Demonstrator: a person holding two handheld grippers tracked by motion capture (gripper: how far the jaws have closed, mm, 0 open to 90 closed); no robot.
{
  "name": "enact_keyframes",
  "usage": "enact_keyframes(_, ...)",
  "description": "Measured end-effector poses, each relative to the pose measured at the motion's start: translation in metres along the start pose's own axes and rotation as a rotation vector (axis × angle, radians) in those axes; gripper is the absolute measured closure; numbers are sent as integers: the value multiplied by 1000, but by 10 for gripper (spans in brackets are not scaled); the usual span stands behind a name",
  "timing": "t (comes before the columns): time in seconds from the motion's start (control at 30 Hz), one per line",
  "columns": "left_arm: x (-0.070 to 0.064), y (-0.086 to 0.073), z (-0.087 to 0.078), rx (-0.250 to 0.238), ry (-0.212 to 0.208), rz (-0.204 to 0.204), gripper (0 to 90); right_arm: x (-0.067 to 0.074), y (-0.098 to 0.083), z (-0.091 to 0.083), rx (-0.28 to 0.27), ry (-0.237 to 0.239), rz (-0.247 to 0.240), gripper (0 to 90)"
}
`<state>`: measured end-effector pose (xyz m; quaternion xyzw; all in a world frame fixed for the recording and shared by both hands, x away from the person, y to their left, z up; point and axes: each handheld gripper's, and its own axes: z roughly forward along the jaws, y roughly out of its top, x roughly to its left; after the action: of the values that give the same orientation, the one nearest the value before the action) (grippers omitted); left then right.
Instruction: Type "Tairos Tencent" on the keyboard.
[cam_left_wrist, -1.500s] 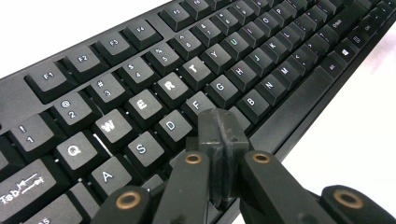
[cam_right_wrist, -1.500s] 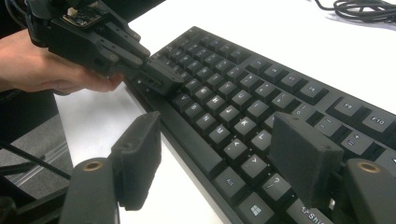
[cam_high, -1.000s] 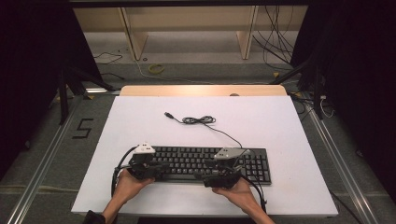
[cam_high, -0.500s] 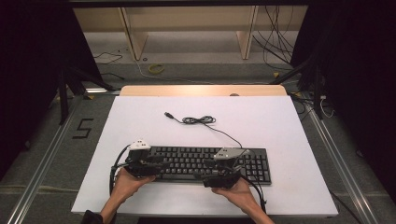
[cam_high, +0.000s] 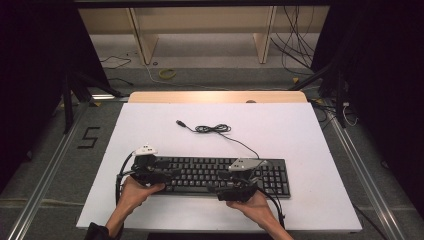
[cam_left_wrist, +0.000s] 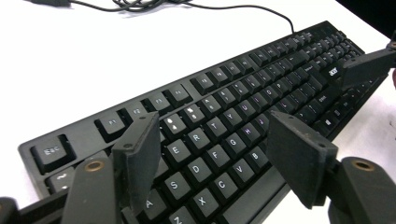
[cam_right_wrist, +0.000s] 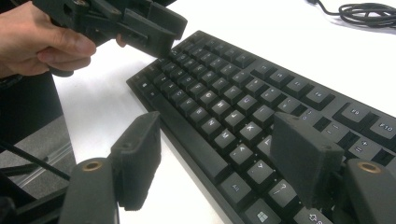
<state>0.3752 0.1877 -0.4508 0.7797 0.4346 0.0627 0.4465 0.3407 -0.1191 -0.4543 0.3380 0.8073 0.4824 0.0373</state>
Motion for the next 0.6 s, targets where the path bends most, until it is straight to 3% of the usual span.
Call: enact_keyframes(0.6,13,8,6,34,40,-44,339,1,1,0,-16,5,-2,338)
